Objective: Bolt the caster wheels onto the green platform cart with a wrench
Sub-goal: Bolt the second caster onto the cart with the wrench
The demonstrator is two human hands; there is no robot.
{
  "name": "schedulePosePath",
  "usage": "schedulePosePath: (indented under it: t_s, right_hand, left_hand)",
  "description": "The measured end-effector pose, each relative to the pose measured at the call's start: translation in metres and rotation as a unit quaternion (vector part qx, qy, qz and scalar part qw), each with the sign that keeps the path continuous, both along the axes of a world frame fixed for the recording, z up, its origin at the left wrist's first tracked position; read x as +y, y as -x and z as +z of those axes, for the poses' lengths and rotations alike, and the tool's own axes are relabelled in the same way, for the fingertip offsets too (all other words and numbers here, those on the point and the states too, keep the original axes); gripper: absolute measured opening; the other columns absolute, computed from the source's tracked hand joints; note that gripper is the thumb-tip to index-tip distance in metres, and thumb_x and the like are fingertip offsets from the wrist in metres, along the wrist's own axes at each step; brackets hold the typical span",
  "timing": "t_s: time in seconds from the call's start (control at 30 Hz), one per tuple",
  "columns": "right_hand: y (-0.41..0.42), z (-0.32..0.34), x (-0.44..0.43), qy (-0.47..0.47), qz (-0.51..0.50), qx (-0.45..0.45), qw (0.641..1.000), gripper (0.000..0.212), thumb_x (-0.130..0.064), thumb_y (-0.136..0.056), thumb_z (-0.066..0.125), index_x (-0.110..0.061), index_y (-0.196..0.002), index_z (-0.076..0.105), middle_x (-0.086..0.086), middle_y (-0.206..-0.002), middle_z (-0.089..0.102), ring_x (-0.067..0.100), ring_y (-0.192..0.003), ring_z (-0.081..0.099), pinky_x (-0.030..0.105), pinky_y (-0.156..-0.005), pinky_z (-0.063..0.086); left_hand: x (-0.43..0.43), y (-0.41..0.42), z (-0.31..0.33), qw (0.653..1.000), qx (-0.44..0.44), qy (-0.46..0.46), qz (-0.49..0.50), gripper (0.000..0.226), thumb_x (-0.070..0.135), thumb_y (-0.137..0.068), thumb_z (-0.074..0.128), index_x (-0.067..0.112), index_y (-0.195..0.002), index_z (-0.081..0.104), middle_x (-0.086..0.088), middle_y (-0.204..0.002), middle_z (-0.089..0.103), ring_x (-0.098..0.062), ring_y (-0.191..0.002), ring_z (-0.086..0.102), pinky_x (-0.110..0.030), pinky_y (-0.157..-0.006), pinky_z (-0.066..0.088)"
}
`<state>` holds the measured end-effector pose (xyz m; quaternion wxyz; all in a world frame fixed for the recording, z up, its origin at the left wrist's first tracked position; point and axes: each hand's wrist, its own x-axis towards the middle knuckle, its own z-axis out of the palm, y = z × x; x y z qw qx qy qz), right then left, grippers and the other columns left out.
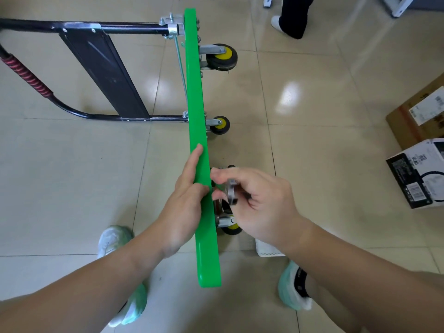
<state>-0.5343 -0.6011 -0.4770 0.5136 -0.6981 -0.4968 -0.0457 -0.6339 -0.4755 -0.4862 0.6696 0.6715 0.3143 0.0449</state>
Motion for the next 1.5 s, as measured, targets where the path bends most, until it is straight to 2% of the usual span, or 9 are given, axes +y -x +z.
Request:
schedulePosePath:
  t_s: [0.1, 0.23, 0.4, 0.47, 0.57, 0.83, 1.0, 1.3, 1.5]
  right_hand:
    - [-0.006, 0.006, 0.007, 0.005, 0.019, 0.016, 1.0, 0.02, 0.003, -0.087, 0.058, -0.004, -0.096, 0.075, 0.004, -0.095, 0.076, 0.013, -0.085, 0.075, 0.027, -0.077, 0.06]
    - [0.0, 0.0, 0.001, 0.004, 0.081, -0.043, 0.996, 0.028, 0.002, -0.093, 0.047, -0.001, -0.095, 0.075, 0.006, -0.1, 0.076, 0.012, -0.098, 0.072, 0.022, -0.088, 0.056]
    - [0.007, -0.017, -0.006, -0.025, 0.086, -0.065, 0.994, 0.031, -0.006, -0.1, 0.046, 0.003, -0.093, 0.075, 0.008, -0.103, 0.075, 0.016, -0.11, 0.07, 0.029, -0.09, 0.057]
    - [0.007, -0.015, -0.003, -0.032, 0.069, -0.036, 0.996, 0.028, -0.007, -0.101, 0.047, 0.0, -0.097, 0.074, 0.008, -0.104, 0.075, 0.015, -0.104, 0.072, 0.033, -0.085, 0.06]
    - [-0.002, -0.007, 0.006, -0.012, 0.01, 0.017, 1.0, 0.019, 0.007, -0.085, 0.072, -0.005, -0.099, 0.075, 0.0, -0.095, 0.077, 0.009, -0.091, 0.074, 0.035, -0.078, 0.061]
    - [-0.02, 0.007, 0.032, 0.01, 0.049, 0.209, 0.977, 0.031, -0.001, -0.079, 0.077, -0.021, -0.102, 0.074, -0.009, -0.094, 0.074, 0.01, -0.09, 0.073, 0.035, -0.088, 0.059]
    - [-0.045, 0.023, 0.055, 0.067, 0.017, 0.411, 0.909, 0.029, 0.008, -0.084, 0.071, -0.02, -0.093, 0.069, -0.007, -0.081, 0.075, 0.01, -0.083, 0.074, 0.027, -0.078, 0.06]
    - [-0.09, 0.011, 0.08, 0.169, -0.042, 0.559, 0.811, 0.005, -0.004, -0.09, 0.071, -0.006, -0.094, 0.069, 0.013, -0.094, 0.073, 0.023, -0.076, 0.075, 0.028, -0.066, 0.06]
    - [-0.094, 0.038, 0.065, 0.08, -0.008, 0.519, 0.851, 0.012, -0.001, -0.09, 0.068, -0.007, -0.099, 0.065, 0.009, -0.083, 0.075, 0.024, -0.079, 0.076, 0.033, -0.071, 0.062]
  left_hand:
    - [0.0, 0.0, 0.002, 1.0, 0.004, 0.001, 0.009, 0.077, 0.031, -0.074, 0.045, 0.078, -0.133, 0.026, 0.009, -0.156, 0.044, -0.001, -0.134, 0.049, -0.01, -0.09, 0.042]
    - [0.002, 0.005, 0.004, 1.0, 0.009, -0.011, -0.009, 0.074, 0.033, -0.082, 0.04, 0.078, -0.138, 0.023, -0.027, -0.155, 0.041, -0.031, -0.128, 0.055, -0.043, -0.116, 0.04]
    - [0.005, 0.006, 0.003, 1.0, -0.001, 0.0, -0.009, 0.076, 0.028, -0.081, 0.04, 0.09, -0.122, 0.028, 0.015, -0.161, 0.035, -0.005, -0.141, 0.045, -0.04, -0.122, 0.033]
    - [0.005, 0.005, 0.002, 1.0, -0.002, 0.003, -0.015, 0.074, 0.031, -0.082, 0.042, 0.084, -0.13, 0.026, 0.016, -0.16, 0.035, -0.003, -0.141, 0.044, -0.034, -0.12, 0.035]
    - [0.005, 0.004, 0.0, 1.0, 0.005, 0.018, -0.008, 0.081, 0.03, -0.078, 0.044, 0.075, -0.142, 0.024, 0.015, -0.158, 0.038, 0.002, -0.135, 0.047, -0.013, -0.097, 0.045]
    - [0.006, 0.005, -0.003, 1.0, 0.002, -0.004, -0.009, 0.085, 0.026, -0.079, 0.041, 0.071, -0.149, 0.023, 0.019, -0.158, 0.037, -0.003, -0.139, 0.045, -0.031, -0.105, 0.044]
    - [0.005, 0.007, -0.003, 1.0, 0.009, -0.011, -0.026, 0.08, 0.03, -0.083, 0.04, 0.074, -0.147, 0.018, 0.03, -0.15, 0.035, 0.009, -0.137, 0.039, -0.034, -0.118, 0.035]
    - [0.008, 0.006, -0.002, 0.998, 0.013, -0.017, -0.056, 0.08, 0.03, -0.086, 0.038, 0.071, -0.15, 0.014, 0.041, -0.141, 0.032, 0.02, -0.129, 0.038, -0.027, -0.115, 0.033]
    - [0.01, 0.007, -0.002, 0.998, 0.011, -0.017, -0.064, 0.078, 0.032, -0.086, 0.037, 0.074, -0.147, 0.013, 0.041, -0.139, 0.033, 0.024, -0.12, 0.041, -0.018, -0.102, 0.036]
